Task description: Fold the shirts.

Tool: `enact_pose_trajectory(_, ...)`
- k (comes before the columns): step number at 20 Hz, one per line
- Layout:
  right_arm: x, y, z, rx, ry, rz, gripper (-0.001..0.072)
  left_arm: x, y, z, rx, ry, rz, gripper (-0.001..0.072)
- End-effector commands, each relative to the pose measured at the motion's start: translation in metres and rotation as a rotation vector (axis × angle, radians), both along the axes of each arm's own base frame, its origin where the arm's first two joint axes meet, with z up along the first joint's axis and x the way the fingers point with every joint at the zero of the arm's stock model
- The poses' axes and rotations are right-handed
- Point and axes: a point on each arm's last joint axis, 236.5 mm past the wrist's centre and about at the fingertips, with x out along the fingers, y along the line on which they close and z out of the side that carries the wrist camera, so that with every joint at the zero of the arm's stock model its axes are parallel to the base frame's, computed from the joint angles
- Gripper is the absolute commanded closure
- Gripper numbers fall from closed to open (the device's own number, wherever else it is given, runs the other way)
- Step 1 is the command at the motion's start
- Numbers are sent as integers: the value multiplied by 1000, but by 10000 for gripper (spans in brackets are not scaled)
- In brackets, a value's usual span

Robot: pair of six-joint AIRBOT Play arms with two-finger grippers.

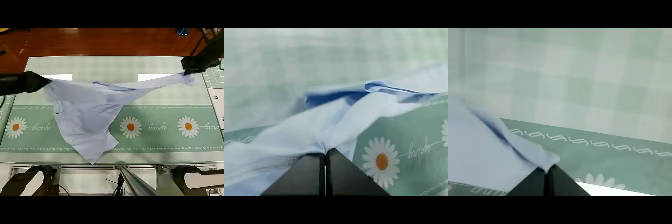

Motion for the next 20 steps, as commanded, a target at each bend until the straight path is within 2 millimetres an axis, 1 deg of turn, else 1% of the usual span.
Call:
enact_pose_trajectory(1,21,18,-44,77,47,3,689,16,-10,-64,14,118,-66,688)
enact_pose_trajectory(2,27,18,-50,77,41,-2,660,19,-13,-79,10,158,-76,688)
enact_pose_trajectory(3,32,18,-56,78,38,-4,608,22,-14,-92,6,194,-77,688)
enact_pose_trajectory(5,41,18,-64,78,20,-8,602,28,-13,-116,-1,255,-70,688)
enact_pose_trajectory(6,45,17,-66,77,11,-9,554,30,-12,-127,-4,281,-68,688)
enact_pose_trajectory(8,52,17,-66,71,-20,11,426,32,-11,-139,-9,314,-63,688)
enact_pose_trajectory(9,52,17,-63,67,-27,29,391,33,-8,-140,-10,316,-56,686)
enact_pose_trajectory(10,49,16,-59,59,-28,56,378,36,-2,-137,-12,309,-41,680)
enact_pose_trajectory(11,45,14,-52,52,-31,70,318,39,7,-130,-17,300,-25,630)
enact_pose_trajectory(12,43,15,-41,73,-48,56,289,41,18,-120,-24,298,-16,563)
enact_pose_trajectory(13,38,16,-29,99,-56,52,288,39,29,-110,-35,304,-15,492)
enact_pose_trajectory(14,30,14,-18,106,-58,47,288,35,42,-99,-49,319,-13,323)
enact_pose_trajectory(15,24,8,-9,97,-59,42,288,29,53,-91,-62,337,-8,300)
enact_pose_trajectory(17,10,-10,1,65,-43,13,288,12,77,-82,-85,371,24,300)
enact_pose_trajectory(19,0,-22,3,85,-21,-21,289,-9,97,-84,-109,401,92,300)
enact_pose_trajectory(20,-7,-24,-1,109,-4,-35,289,-19,102,-89,-122,411,125,299)
